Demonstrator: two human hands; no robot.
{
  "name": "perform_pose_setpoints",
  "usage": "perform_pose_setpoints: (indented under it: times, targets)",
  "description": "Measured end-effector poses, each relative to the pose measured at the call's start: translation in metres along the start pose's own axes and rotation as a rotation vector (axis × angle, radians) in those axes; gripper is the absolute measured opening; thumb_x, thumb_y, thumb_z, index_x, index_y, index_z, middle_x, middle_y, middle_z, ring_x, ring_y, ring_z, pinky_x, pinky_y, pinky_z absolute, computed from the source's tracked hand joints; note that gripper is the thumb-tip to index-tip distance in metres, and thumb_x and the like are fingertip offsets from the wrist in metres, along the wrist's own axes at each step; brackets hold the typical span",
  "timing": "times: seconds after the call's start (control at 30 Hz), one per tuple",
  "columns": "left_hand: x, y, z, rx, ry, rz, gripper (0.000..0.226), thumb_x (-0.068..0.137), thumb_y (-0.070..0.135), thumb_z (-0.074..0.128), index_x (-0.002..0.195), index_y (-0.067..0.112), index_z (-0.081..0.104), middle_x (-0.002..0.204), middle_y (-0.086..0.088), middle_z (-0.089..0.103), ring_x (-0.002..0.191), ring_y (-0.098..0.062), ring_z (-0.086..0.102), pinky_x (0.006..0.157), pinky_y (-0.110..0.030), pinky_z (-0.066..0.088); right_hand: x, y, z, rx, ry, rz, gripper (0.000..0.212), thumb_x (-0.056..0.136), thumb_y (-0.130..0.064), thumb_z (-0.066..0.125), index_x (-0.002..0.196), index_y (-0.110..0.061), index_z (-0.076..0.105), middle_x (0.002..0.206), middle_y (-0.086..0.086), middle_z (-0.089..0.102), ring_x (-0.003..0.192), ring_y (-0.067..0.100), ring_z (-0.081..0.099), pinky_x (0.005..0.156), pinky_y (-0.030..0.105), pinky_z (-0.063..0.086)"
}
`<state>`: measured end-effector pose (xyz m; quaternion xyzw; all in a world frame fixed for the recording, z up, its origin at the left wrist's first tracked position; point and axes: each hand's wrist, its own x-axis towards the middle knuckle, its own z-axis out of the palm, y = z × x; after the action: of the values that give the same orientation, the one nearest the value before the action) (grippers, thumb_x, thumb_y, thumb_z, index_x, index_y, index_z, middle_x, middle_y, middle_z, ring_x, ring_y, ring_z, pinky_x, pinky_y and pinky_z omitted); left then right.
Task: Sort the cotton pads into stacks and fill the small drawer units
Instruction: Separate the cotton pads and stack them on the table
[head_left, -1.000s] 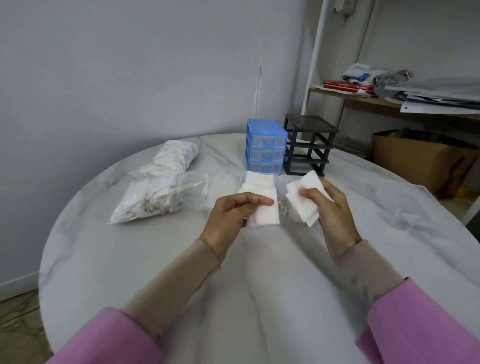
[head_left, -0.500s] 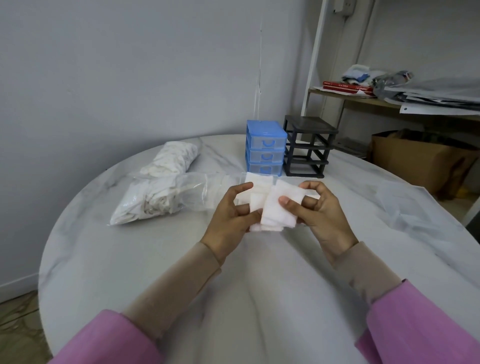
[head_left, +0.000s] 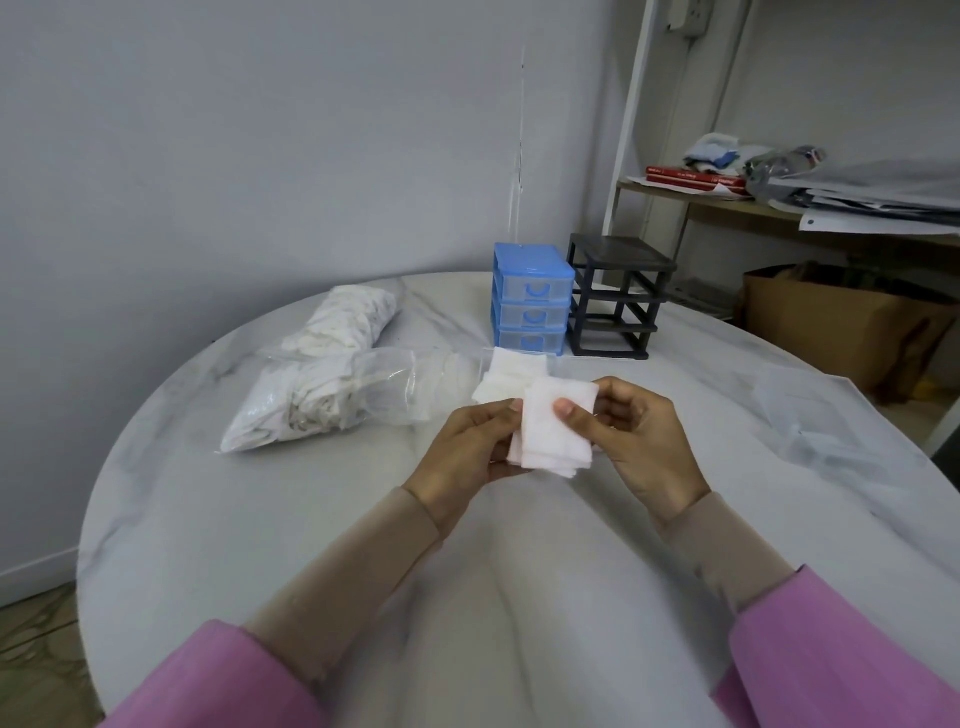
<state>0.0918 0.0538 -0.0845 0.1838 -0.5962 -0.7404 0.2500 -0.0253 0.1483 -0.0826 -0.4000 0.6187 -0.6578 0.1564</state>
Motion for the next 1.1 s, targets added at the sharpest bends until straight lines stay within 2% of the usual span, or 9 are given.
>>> perform_pose_setpoints:
  times: [0.13, 0.23, 0.43, 0.53, 0.6, 0.67, 0.8, 0.93, 1.1]
  targets:
    - [-0.0016, 0.0001, 0.0010, -0.014, -0.026, 0.011, 0.026, 0.098, 0.014, 0.040, 0.090, 0.017, 0.065, 0.073, 0.008, 0.072, 0.071, -0.004, 0.069, 0.066, -0.018, 0.056, 0.0022, 0.0025, -0.0008, 0.002, 0.031, 0.020, 0.012, 0.073, -0.016, 0.073, 0.072, -0.015, 0.062, 0.074, 0.003, 0.065, 0.077, 0.026, 0.058, 0.076, 0.041, 0.051]
    - [-0.0013, -0.0004, 0.0017, -0.018, -0.026, 0.017, 0.026, 0.098, 0.014, 0.039, 0.092, 0.017, 0.064, 0.073, 0.009, 0.072, 0.070, -0.003, 0.068, 0.066, -0.018, 0.056, 0.0016, 0.0028, -0.0007, -0.011, 0.036, 0.032, 0.012, 0.074, -0.015, 0.073, 0.073, -0.014, 0.061, 0.072, 0.001, 0.065, 0.078, 0.023, 0.060, 0.077, 0.040, 0.052]
    - [-0.0006, -0.0002, 0.0028, -0.049, -0.024, -0.005, 0.024, 0.098, 0.019, 0.041, 0.095, 0.013, 0.064, 0.085, -0.001, 0.070, 0.071, -0.006, 0.069, 0.066, -0.020, 0.057, 0.0004, 0.0048, -0.0004, -0.076, 0.071, -0.017, 0.022, 0.070, -0.021, 0.078, 0.074, -0.017, 0.056, 0.054, -0.013, 0.059, 0.058, 0.009, 0.050, 0.058, 0.017, 0.042]
    - [0.0002, -0.0001, 0.0025, -0.049, -0.028, -0.012, 0.027, 0.095, 0.028, 0.045, 0.101, 0.010, 0.065, 0.089, -0.005, 0.071, 0.077, -0.010, 0.070, 0.066, -0.021, 0.056, -0.0003, 0.0045, -0.0002, -0.101, 0.067, -0.042, 0.023, 0.071, -0.021, 0.078, 0.076, -0.018, 0.055, 0.050, -0.015, 0.056, 0.052, 0.004, 0.046, 0.053, 0.012, 0.038]
    - [0.0001, -0.0010, 0.0021, -0.042, -0.021, 0.000, 0.023, 0.093, 0.027, 0.049, 0.097, 0.012, 0.067, 0.091, -0.004, 0.072, 0.079, -0.012, 0.070, 0.068, -0.021, 0.056, -0.0015, 0.0040, 0.0003, -0.128, 0.068, -0.067, 0.025, 0.071, -0.021, 0.077, 0.079, -0.018, 0.054, 0.050, -0.014, 0.056, 0.050, 0.001, 0.045, 0.052, 0.009, 0.036]
    - [0.0002, -0.0015, 0.0017, -0.041, -0.007, -0.002, 0.020, 0.093, 0.023, 0.051, 0.093, 0.012, 0.068, 0.088, -0.003, 0.073, 0.078, -0.012, 0.070, 0.069, -0.021, 0.057, -0.0033, 0.0028, 0.0006, -0.193, 0.077, -0.128, 0.027, 0.073, -0.020, 0.077, 0.084, -0.018, 0.052, 0.057, -0.013, 0.056, 0.053, 0.002, 0.046, 0.053, 0.008, 0.035]
    - [0.0016, -0.0011, 0.0006, -0.057, 0.006, -0.017, 0.021, 0.094, 0.021, 0.050, 0.096, 0.009, 0.067, 0.086, -0.004, 0.073, 0.077, -0.013, 0.070, 0.070, -0.022, 0.057, -0.0051, -0.0007, 0.0010, -0.304, 0.074, -0.293, 0.024, 0.076, -0.015, 0.076, 0.084, -0.025, 0.055, 0.088, -0.011, 0.061, 0.066, 0.000, 0.050, 0.061, 0.006, 0.036]
    - [0.0020, 0.0010, 0.0003, -0.114, -0.002, -0.052, 0.021, 0.094, 0.021, 0.048, 0.099, 0.009, 0.064, 0.081, -0.003, 0.072, 0.071, -0.010, 0.069, 0.064, -0.020, 0.056, -0.0053, -0.0017, 0.0001, -0.328, 0.080, -0.386, 0.014, 0.076, -0.021, 0.072, 0.081, -0.030, 0.062, 0.093, -0.009, 0.061, 0.070, 0.001, 0.051, 0.065, 0.006, 0.034]
    - [0.0016, 0.0040, -0.0007, -0.199, -0.018, -0.092, 0.019, 0.094, 0.018, 0.045, 0.092, 0.011, 0.063, 0.071, 0.001, 0.072, 0.062, -0.007, 0.067, 0.059, -0.019, 0.055, -0.0046, -0.0040, -0.0011, -0.224, 0.085, -0.366, 0.007, 0.076, -0.025, 0.068, 0.079, -0.031, 0.064, 0.093, -0.007, 0.064, 0.077, 0.001, 0.054, 0.069, 0.010, 0.035]
